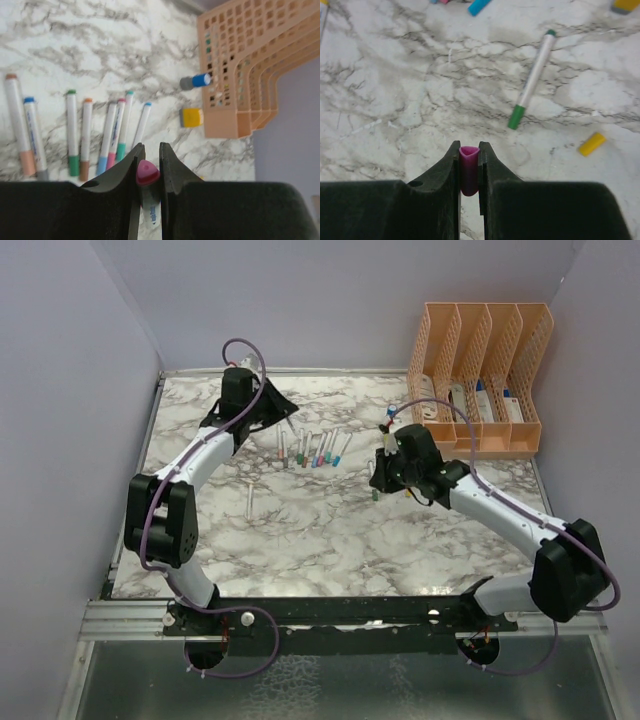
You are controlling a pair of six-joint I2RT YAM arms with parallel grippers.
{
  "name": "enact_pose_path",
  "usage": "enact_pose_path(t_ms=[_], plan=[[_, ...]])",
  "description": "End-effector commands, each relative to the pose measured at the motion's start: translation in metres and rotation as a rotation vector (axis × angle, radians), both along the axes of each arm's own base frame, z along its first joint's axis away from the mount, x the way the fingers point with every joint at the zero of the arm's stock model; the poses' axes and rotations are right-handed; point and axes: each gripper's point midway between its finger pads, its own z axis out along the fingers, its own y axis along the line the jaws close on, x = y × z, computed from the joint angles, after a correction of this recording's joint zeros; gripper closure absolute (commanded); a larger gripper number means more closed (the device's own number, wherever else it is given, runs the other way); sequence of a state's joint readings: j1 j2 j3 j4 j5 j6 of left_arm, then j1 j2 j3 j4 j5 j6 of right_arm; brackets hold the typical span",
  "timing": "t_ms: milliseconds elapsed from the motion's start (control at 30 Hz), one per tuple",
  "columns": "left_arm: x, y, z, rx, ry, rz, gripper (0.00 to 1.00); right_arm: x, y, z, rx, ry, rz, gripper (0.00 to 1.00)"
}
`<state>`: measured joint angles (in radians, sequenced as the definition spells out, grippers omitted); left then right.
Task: Open the pen caps
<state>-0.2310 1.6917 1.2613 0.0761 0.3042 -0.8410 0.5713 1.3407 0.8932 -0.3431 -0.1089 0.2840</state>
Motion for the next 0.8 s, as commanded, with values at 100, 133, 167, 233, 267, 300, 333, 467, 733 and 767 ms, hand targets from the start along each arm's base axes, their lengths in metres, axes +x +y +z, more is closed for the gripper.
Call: enact_pose_path(t_ms=[100, 133, 167, 233, 267, 300, 333, 467, 733, 767], plan=[[-0.076, 0.020, -0.089, 0.330, 0.299, -0.224, 1.00, 0.058, -0.070, 0.014, -0.207, -0.036, -0.296, 0.99], [-0.083, 0.023, -0.097, 0.356, 0.324, -0.230, 1.00, 0.063, -0.077, 0.013, -0.209, -0.033, -0.319, 0.99], [-0.090, 0.026, -0.095, 0.379, 0.326, -0.232, 1.00, 0.067, -0.084, 0.011, -0.216, -0.028, -0.340, 0.99], [-0.100, 0.029, -0.100, 0.429, 0.349, -0.243, 1.00, 0.073, -0.097, 0.005, -0.234, -0.013, -0.374, 0.99], [-0.104, 0.031, -0.104, 0.455, 0.363, -0.250, 1.00, 0.074, -0.103, 0.002, -0.242, -0.004, -0.386, 0.99], [-0.109, 0.031, -0.108, 0.478, 0.382, -0.263, 1.00, 0.075, -0.107, 0.000, -0.246, 0.002, -0.396, 0.99], [-0.114, 0.031, -0.112, 0.500, 0.397, -0.276, 1.00, 0.075, -0.110, -0.002, -0.248, 0.007, -0.402, 0.99], [-0.131, 0.029, -0.128, 0.562, 0.454, -0.320, 1.00, 0.073, -0.117, -0.008, -0.243, 0.032, -0.420, 0.99], [-0.148, 0.043, -0.158, 0.679, 0.532, -0.294, 1.00, 0.064, -0.121, -0.027, -0.239, 0.095, -0.430, 0.99], [-0.149, 0.046, -0.160, 0.692, 0.537, -0.289, 1.00, 0.062, -0.122, -0.030, -0.241, 0.104, -0.433, 0.99]])
